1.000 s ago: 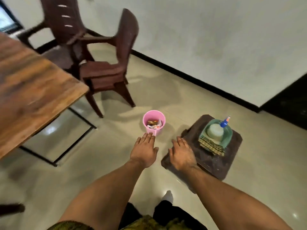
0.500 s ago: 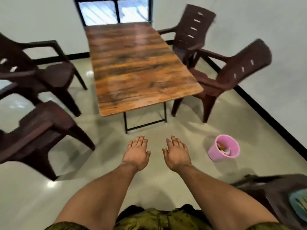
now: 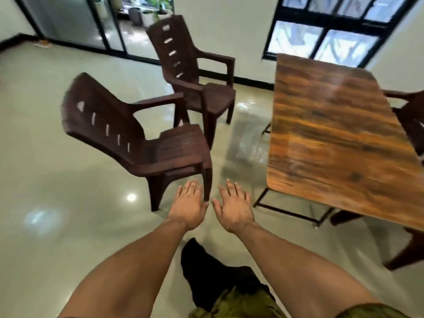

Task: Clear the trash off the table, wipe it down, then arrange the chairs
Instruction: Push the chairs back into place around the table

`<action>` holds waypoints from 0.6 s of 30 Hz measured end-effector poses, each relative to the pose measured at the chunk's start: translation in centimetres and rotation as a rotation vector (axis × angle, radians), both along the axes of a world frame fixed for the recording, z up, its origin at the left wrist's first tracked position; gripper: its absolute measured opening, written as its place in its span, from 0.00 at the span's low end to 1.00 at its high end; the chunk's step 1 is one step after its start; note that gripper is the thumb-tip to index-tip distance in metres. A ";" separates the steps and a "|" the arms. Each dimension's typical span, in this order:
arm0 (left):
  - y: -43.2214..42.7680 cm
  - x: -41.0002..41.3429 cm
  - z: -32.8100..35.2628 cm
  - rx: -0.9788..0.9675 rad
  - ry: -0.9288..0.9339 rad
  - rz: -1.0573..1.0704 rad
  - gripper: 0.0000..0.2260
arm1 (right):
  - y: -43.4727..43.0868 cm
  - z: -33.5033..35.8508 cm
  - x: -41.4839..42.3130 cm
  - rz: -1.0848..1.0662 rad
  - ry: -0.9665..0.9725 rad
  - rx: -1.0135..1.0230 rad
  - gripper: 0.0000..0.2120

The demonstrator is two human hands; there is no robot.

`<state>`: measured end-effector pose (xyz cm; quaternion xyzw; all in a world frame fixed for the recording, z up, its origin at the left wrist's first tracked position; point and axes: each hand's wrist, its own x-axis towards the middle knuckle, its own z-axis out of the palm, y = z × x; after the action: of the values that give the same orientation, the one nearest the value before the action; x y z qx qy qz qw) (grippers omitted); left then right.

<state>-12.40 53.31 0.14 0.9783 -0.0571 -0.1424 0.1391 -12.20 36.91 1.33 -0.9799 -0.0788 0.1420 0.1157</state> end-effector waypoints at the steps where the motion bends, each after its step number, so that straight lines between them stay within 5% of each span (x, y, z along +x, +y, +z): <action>1: 2.0 1.5 0.0 0.011 -0.008 0.018 0.30 | 2.0 -0.2 1.5 0.018 -0.011 0.022 0.30; 8: 19.3 11.6 2.0 0.122 -0.018 0.155 0.29 | 19.6 0.3 13.0 0.151 -0.014 0.126 0.38; 13: 29.8 17.7 3.9 0.152 -0.054 0.244 0.28 | 30.2 1.8 19.0 0.251 0.009 0.159 0.28; 18: 40.5 25.1 4.8 0.253 -0.065 0.209 0.25 | 39.8 2.7 24.2 0.399 0.106 0.354 0.35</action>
<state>12.66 93.85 4.90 0.9927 0.0591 -0.1015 0.0272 12.02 76.66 4.03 -0.9007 -0.2876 0.1973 0.2588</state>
